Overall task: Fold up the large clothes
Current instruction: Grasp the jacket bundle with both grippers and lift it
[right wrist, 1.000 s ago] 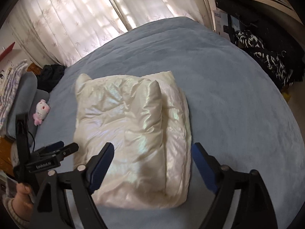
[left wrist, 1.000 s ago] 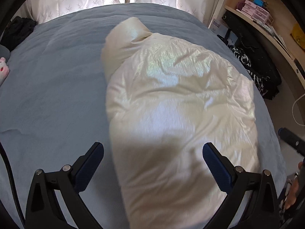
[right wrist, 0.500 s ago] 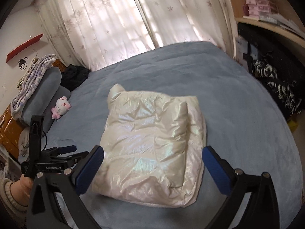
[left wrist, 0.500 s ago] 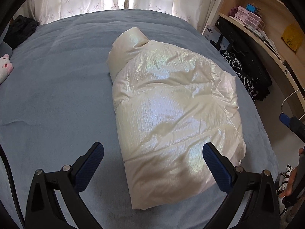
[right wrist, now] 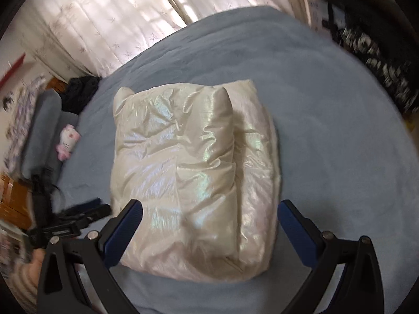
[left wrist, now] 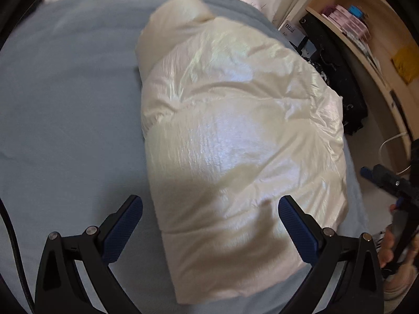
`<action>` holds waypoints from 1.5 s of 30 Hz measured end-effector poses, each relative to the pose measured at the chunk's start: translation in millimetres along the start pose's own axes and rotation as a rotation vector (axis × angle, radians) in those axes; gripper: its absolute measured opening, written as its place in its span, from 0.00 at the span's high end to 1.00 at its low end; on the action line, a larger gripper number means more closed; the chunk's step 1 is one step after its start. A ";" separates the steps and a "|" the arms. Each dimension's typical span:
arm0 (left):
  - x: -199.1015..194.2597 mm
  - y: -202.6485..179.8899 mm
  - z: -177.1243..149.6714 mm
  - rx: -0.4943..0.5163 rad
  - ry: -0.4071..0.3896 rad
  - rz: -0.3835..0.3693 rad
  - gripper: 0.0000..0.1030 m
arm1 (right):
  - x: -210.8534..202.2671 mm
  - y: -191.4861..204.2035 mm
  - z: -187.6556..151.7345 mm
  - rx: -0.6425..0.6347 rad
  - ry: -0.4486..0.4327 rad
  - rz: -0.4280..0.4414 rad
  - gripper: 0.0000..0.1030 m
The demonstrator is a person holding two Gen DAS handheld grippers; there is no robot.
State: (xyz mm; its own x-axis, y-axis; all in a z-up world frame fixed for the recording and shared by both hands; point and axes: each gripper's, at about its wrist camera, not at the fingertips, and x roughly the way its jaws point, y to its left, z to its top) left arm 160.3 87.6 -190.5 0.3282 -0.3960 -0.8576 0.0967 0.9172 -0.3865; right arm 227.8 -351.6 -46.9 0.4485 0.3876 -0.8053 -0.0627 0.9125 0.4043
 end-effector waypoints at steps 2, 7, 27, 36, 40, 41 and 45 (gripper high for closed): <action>10.9 10.0 3.4 -0.027 0.020 -0.034 0.00 | 8.5 -4.8 4.6 0.010 0.001 0.027 0.00; 35.8 28.5 6.5 -0.056 0.045 -0.102 0.00 | 40.4 -6.7 14.4 -0.005 0.050 0.007 0.00; 75.7 75.8 10.9 -0.136 0.126 -0.318 0.00 | 137.8 -83.0 8.8 0.230 0.328 0.312 0.00; 98.9 99.3 1.6 -0.227 0.165 -0.476 0.00 | 156.5 -97.1 12.3 0.267 0.376 0.453 0.00; 99.7 98.3 4.1 -0.228 0.163 -0.465 0.00 | 155.6 -94.3 13.3 0.257 0.358 0.471 0.00; 98.0 97.1 3.4 -0.218 0.155 -0.454 0.00 | 153.0 -94.2 13.4 0.248 0.349 0.470 0.00; 85.1 75.3 7.2 -0.102 0.122 -0.406 0.00 | 145.0 -72.4 10.9 0.155 0.302 0.483 0.01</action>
State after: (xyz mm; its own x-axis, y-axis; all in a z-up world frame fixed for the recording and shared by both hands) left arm 202.2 123.3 -290.2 0.1690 -0.7312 -0.6609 0.1000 0.6798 -0.7265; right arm 307.1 -362.8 -188.1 0.1261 0.7954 -0.5928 -0.0558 0.6023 0.7963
